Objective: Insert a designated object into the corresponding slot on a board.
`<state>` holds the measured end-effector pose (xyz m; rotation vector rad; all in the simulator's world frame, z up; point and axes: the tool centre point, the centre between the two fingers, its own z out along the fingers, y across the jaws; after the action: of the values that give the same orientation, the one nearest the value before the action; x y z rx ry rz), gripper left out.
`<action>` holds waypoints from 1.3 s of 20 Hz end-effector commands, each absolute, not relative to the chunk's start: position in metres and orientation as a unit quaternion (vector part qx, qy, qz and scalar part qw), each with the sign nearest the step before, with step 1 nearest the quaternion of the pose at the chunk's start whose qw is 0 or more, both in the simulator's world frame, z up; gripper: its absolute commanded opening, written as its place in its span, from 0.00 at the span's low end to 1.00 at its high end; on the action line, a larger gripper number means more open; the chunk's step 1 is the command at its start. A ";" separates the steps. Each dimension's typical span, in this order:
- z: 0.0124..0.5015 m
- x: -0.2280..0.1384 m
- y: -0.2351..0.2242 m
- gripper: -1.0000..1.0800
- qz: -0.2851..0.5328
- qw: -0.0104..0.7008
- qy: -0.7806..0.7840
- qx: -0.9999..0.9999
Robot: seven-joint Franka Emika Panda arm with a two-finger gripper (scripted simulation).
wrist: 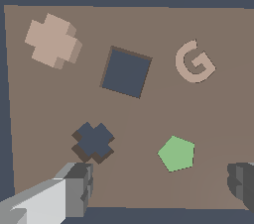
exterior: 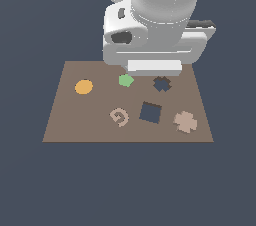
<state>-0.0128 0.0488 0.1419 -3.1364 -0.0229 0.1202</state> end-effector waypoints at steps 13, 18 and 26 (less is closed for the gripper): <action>0.094 0.032 0.115 0.96 0.020 0.001 0.093 -0.995; 0.076 0.055 0.139 0.96 0.012 0.001 0.134 -0.991; 0.058 0.082 0.160 0.96 0.003 0.000 0.176 -0.984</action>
<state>0.0771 0.1571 0.0600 -3.0961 0.5299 0.0163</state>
